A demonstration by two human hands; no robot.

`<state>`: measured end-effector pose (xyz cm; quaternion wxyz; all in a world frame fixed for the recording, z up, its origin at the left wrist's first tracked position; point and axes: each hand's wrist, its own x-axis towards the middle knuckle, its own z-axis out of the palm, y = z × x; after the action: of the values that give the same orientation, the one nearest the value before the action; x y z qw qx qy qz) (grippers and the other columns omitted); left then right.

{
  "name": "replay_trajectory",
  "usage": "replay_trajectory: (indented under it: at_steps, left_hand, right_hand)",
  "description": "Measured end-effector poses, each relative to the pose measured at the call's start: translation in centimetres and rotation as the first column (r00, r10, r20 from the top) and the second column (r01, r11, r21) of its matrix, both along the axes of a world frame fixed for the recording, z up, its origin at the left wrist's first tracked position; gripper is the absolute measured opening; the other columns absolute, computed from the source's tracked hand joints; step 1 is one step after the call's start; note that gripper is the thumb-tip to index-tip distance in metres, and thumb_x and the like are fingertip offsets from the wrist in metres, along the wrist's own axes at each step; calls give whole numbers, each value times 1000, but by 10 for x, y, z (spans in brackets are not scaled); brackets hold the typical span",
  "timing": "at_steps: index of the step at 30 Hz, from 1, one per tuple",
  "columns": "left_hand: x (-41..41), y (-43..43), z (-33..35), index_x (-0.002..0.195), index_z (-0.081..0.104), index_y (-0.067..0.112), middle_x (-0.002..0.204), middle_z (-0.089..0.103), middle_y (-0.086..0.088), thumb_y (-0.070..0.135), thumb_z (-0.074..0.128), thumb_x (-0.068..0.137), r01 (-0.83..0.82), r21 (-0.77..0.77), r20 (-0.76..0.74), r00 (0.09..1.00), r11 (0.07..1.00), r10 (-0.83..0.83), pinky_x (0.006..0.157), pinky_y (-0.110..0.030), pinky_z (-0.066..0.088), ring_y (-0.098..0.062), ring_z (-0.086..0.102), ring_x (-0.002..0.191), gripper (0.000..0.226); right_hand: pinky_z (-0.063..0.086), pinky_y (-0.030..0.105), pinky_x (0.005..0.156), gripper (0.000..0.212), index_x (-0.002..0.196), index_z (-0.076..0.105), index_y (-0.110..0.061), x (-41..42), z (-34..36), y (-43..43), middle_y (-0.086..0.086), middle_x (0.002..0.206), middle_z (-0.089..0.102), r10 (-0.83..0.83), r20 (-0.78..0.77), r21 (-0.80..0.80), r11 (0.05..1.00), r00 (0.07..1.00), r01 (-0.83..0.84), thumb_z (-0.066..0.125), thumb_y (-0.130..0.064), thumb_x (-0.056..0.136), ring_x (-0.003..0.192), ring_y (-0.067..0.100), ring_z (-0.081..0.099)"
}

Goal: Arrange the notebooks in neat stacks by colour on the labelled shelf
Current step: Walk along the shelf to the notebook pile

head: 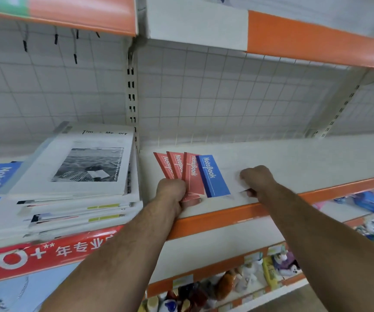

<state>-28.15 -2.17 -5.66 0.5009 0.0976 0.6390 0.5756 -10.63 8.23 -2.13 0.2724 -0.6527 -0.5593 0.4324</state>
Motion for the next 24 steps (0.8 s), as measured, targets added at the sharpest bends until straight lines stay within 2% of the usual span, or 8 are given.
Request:
replay_trajectory:
  at_steps: [2, 4, 8, 10, 15, 18, 20, 24]
  left_hand:
    - [1, 2, -3, 103, 61, 13, 98, 70, -8, 8, 57, 97, -8, 11, -10, 1000, 1000, 9, 63, -41, 63, -27, 73, 78, 9]
    - [1, 4, -6, 100, 60, 16, 96, 68, -6, 8, 60, 96, 2, 11, -60, 998, 1000, -2, 56, -35, 59, -23, 70, 78, 9]
    - [2, 5, -5, 102, 62, 13, 99, 70, -8, 5, 55, 97, -7, 24, -33, 999, 1000, 8, 70, -40, 62, -26, 70, 83, 12]
    - [6, 0, 1, 100, 62, 10, 98, 70, -9, 0, 50, 96, -8, 48, 12, 1000, 999, 7, 61, -36, 59, -26, 69, 82, 17]
    - [23, -20, 22, 100, 62, 11, 99, 71, -9, 0, 51, 98, 14, 122, 67, 998, 992, -22, 66, -37, 61, -26, 72, 84, 16]
    - [37, -35, 40, 98, 60, 9, 97, 71, -11, -7, 48, 95, -11, 183, 61, 998, 983, 0, 65, -39, 62, -27, 72, 81, 20]
    - [50, -48, 52, 94, 57, 9, 95, 69, -12, -12, 45, 93, -39, 211, 44, 999, 977, 31, 65, -41, 62, -27, 71, 80, 24]
    - [81, -79, 70, 99, 54, 8, 100, 68, -13, -13, 43, 93, -106, 262, 45, 994, 959, 98, 57, -38, 63, -28, 70, 84, 25]
  right_hand:
    - [36, 23, 42, 10, 91, 58, 1, 5, 2, -8, 15, 72, 59, -16, -48, -45, 999, 999, 13, 49, -3, 89, 49, 22, 56]
    - [39, 22, 38, 9, 93, 58, 2, 10, 2, -18, 17, 72, 62, -7, -65, -95, 995, 998, 1, 50, -1, 89, 43, 21, 59]
    - [46, 22, 38, 9, 93, 59, 2, 18, -1, -32, 19, 70, 68, -5, -111, -120, 993, 994, -9, 52, -2, 90, 47, 21, 65]
    - [44, 22, 37, 9, 93, 59, 2, 21, 1, -37, 18, 70, 68, -8, -148, -119, 993, 989, -10, 51, -3, 91, 49, 22, 66]
    - [35, 17, 36, 10, 85, 57, 1, 35, 12, -50, 16, 63, 57, -18, -208, -78, 997, 978, 2, 53, -5, 92, 30, 15, 48]
    - [37, 23, 41, 6, 86, 59, 0, 47, 19, -57, 15, 68, 58, -25, -286, -30, 999, 958, 17, 54, -3, 90, 41, 19, 54]
    - [38, 23, 40, 8, 84, 58, -1, 58, 24, -63, 15, 74, 58, -14, -347, -13, 1000, 938, 10, 53, -1, 91, 47, 20, 55]
    - [38, 21, 36, 11, 82, 56, -2, 81, 35, -78, 14, 71, 57, 66, -409, 3, 997, 910, -71, 51, 0, 92, 47, 21, 52]
